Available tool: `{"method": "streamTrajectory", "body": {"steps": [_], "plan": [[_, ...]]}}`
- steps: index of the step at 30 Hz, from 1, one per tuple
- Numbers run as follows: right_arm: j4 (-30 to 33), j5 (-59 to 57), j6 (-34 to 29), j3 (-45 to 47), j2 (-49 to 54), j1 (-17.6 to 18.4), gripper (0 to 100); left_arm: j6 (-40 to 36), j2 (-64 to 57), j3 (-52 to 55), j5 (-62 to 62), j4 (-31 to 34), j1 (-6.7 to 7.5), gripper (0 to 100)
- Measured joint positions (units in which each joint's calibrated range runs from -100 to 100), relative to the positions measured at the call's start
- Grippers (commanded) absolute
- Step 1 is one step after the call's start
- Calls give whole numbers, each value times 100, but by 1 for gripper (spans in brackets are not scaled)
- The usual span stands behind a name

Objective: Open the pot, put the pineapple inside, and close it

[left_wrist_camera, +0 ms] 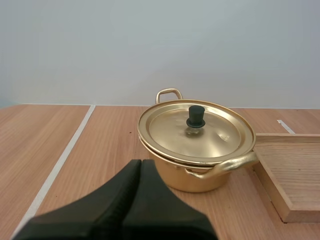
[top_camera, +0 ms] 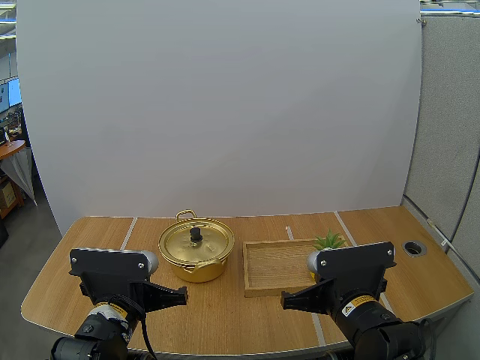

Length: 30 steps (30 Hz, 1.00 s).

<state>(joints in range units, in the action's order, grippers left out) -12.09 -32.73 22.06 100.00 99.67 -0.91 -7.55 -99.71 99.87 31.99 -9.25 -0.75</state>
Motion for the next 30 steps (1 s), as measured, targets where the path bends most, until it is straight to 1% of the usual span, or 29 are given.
{"method": "streamTrajectory", "body": {"steps": [22, 30], "plan": [[63, 16, 0, 0, 0, 0, 0, 0, 0, 0, 0, 0, 0, 0], [86, -293, 0, -553, 4, 0, 0, 73, 0, -439, 60, 0, 0, 0]]}}
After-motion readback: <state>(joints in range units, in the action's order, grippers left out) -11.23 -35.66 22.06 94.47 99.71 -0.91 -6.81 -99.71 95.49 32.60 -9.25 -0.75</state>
